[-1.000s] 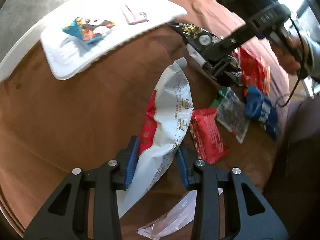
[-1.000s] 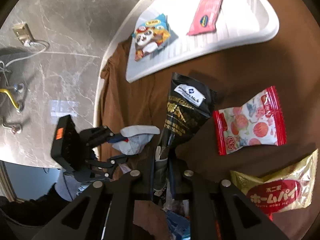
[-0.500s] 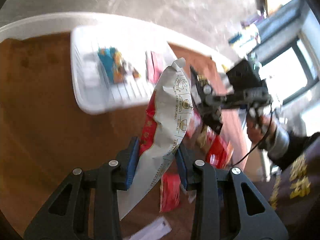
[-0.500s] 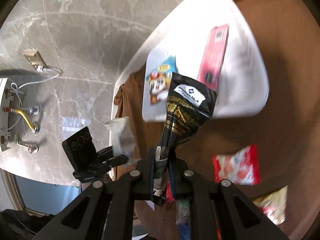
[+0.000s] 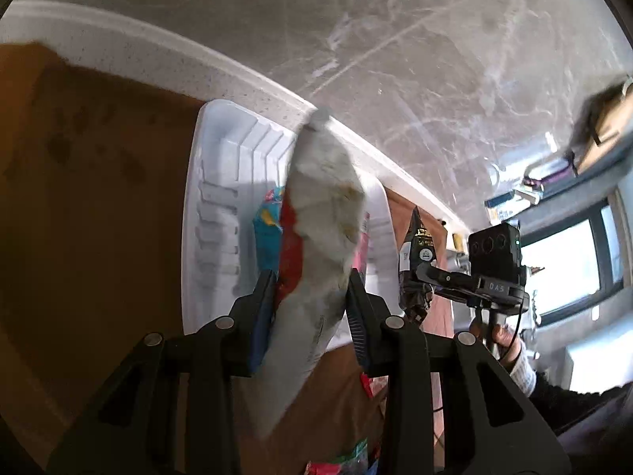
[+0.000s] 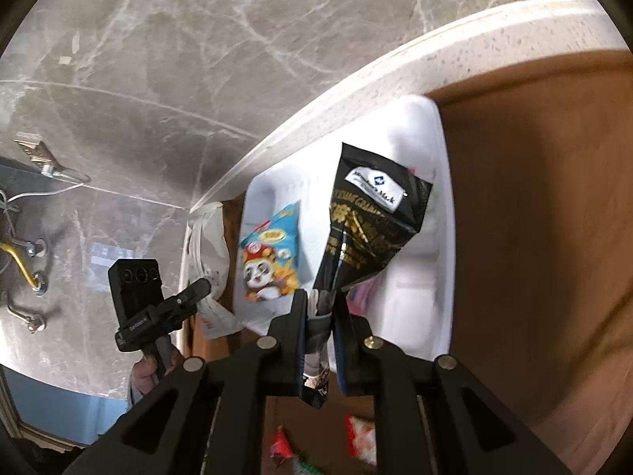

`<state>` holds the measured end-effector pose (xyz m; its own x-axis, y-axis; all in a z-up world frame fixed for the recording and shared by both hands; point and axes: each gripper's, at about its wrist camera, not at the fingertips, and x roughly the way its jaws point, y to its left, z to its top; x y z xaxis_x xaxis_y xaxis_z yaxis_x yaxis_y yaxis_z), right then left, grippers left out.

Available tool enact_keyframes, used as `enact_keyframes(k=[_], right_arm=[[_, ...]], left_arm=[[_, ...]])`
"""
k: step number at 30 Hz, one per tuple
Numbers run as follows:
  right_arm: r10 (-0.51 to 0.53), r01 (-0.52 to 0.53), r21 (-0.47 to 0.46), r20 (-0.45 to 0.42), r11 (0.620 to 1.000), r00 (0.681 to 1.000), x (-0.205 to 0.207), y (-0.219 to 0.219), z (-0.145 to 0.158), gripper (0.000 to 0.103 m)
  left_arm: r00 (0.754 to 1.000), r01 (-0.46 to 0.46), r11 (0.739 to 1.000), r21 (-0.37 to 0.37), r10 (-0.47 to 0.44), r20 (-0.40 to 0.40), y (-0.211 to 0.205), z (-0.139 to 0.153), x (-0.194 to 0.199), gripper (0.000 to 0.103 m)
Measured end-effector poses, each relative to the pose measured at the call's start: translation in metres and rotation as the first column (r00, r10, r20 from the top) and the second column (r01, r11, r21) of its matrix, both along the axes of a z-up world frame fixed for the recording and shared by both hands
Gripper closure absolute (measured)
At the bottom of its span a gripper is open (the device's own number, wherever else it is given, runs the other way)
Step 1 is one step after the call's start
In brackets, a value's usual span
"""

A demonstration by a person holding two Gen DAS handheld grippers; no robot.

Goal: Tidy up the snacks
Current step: 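Place the white wrapper and black coffee packet into the tray, open both tools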

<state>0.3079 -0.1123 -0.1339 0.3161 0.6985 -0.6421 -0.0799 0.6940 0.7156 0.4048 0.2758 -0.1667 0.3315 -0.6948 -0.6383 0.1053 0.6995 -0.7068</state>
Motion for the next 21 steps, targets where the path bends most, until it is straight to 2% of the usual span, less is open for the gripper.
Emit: enact_keyframes(k=[5,10,14,17,18,19,20,21], right_arm=[[0.012,-0.012,-0.048,-0.001,0.999,1.000,0.015,0.006,-0.007,0.089],[0.033,-0.032,-0.093,0.007,0.995,0.999,0.022,0.019,-0.011,0.089],[0.052,-0.047,-0.167,0.024,0.985,0.998,0.023,0.028,-0.010,0.086],[0.056,-0.044,-0.229,0.043,0.972,0.998,0.019,0.031,-0.008,0.082],[0.060,-0.045,-0.247,0.052,0.968,0.997,0.019,0.031,-0.006,0.078],[0.068,-0.048,-0.266,0.066,0.963,0.995,0.019,0.033,-0.002,0.075],[0.069,-0.046,-0.276,0.075,0.960,0.995,0.018,0.032,0.000,0.066],[0.069,-0.041,-0.291,0.088,0.956,0.994,0.017,0.033,0.003,0.060]], left_arm=[[0.999,-0.053,0.999,-0.007,0.053,-0.008,-0.006,-0.010,-0.003,0.072],[0.994,-0.109,0.994,-0.008,0.108,-0.018,0.007,-0.013,0.001,0.073],[0.991,-0.134,0.990,0.032,0.134,-0.005,0.015,-0.006,-0.003,0.072],[0.992,-0.123,0.988,0.096,0.122,0.012,0.006,-0.002,-0.001,0.071],[0.994,-0.109,0.985,0.136,0.107,0.024,0.000,0.000,0.000,0.068],[0.995,-0.095,0.982,0.163,0.090,0.037,-0.005,0.003,0.001,0.059],[0.996,-0.088,0.979,0.182,0.081,0.044,-0.010,0.005,0.002,0.050],[0.997,-0.075,0.975,0.210,0.067,0.048,-0.015,0.007,0.003,0.046]])
